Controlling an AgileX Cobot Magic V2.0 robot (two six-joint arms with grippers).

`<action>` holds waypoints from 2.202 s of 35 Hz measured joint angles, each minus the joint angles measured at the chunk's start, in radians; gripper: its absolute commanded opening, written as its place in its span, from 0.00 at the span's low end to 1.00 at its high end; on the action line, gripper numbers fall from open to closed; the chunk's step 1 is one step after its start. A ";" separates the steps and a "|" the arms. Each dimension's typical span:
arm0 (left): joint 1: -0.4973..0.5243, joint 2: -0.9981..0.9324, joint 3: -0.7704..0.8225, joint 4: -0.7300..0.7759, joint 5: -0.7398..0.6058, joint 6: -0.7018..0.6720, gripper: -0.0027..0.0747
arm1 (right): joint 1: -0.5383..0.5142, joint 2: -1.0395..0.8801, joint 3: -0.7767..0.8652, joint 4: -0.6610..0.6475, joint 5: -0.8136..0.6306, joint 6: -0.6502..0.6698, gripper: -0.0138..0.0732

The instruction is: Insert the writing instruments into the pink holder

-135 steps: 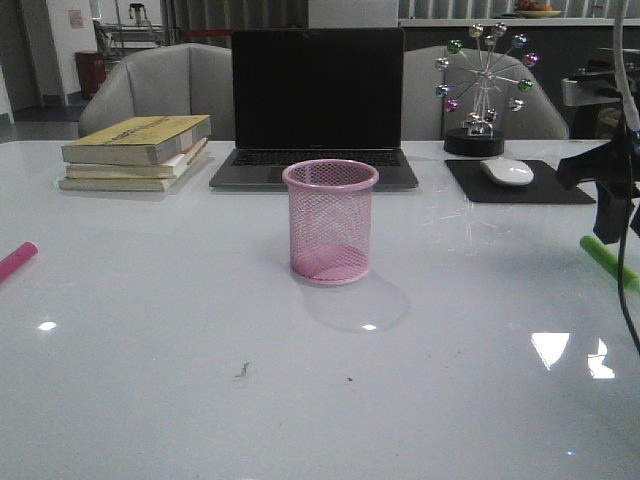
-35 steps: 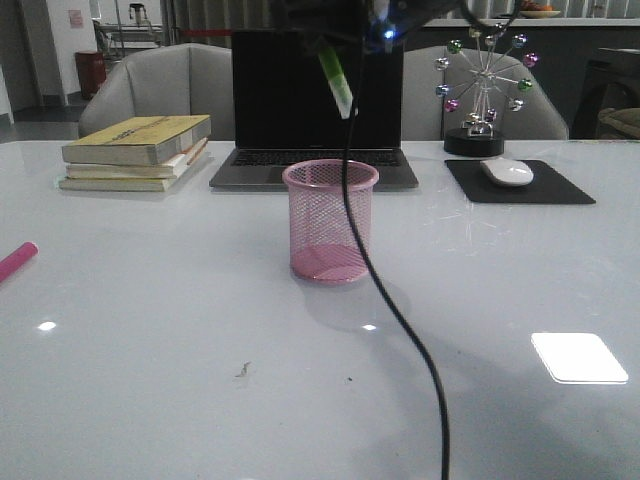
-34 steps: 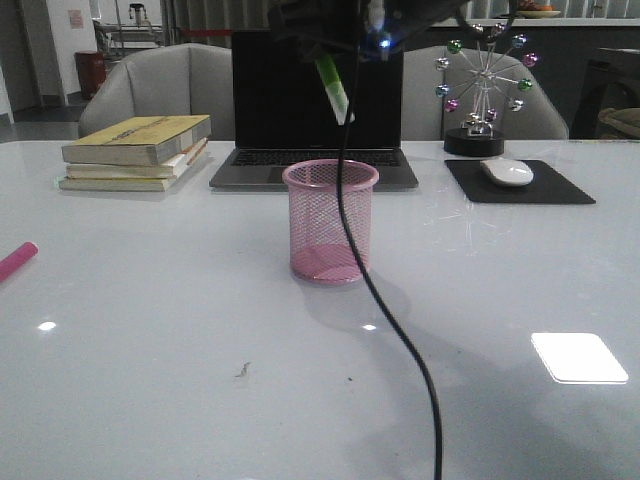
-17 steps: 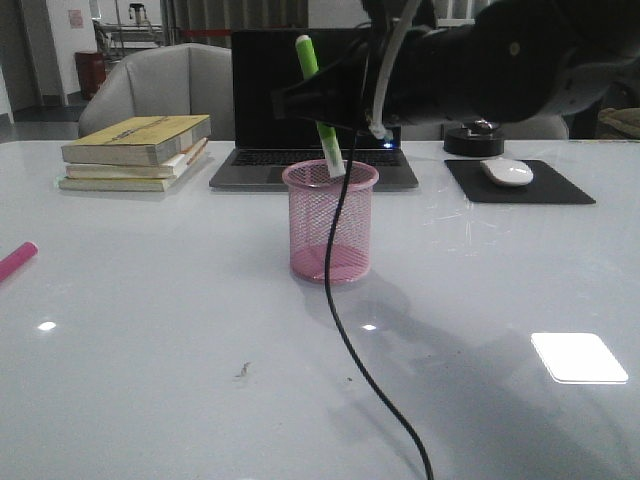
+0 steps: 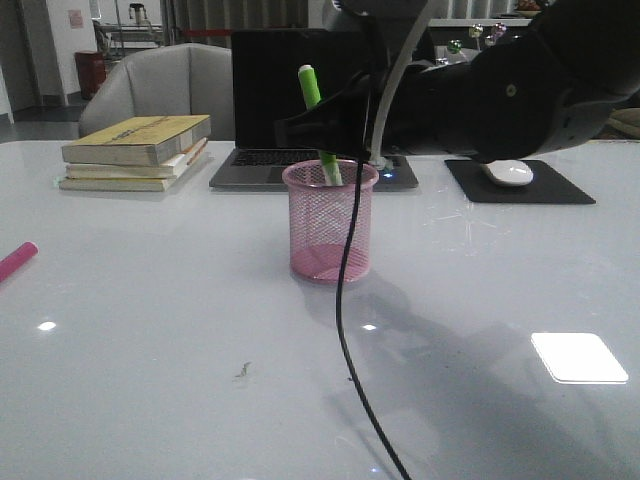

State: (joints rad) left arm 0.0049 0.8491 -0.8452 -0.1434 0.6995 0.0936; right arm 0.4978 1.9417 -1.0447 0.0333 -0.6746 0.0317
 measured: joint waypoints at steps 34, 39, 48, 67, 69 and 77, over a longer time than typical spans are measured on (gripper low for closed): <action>0.000 0.000 0.000 0.000 0.000 0.000 0.68 | -0.099 -0.363 0.000 -0.004 0.472 -0.075 0.38; 0.000 0.000 0.000 0.000 0.000 0.000 0.68 | -0.245 -0.539 0.000 -0.004 0.690 -0.078 0.38; 0.000 0.000 0.000 0.000 0.000 0.000 0.68 | -0.455 -0.785 0.016 -0.067 1.052 -0.078 0.38; 0.000 0.000 0.000 0.000 0.000 0.000 0.68 | -0.474 -1.069 0.428 -0.071 0.915 -0.079 0.38; 0.000 0.000 0.000 0.000 0.000 0.000 0.68 | -0.474 -1.079 0.458 -0.071 0.905 -0.079 0.38; 0.000 0.000 0.000 0.000 0.000 0.000 0.68 | -0.474 -1.083 0.537 -0.072 0.898 -0.072 0.38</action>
State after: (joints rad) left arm 0.0049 0.8491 -0.8452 -0.1434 0.6995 0.0936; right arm 0.0240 0.8585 -0.5074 -0.0387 0.2238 -0.0406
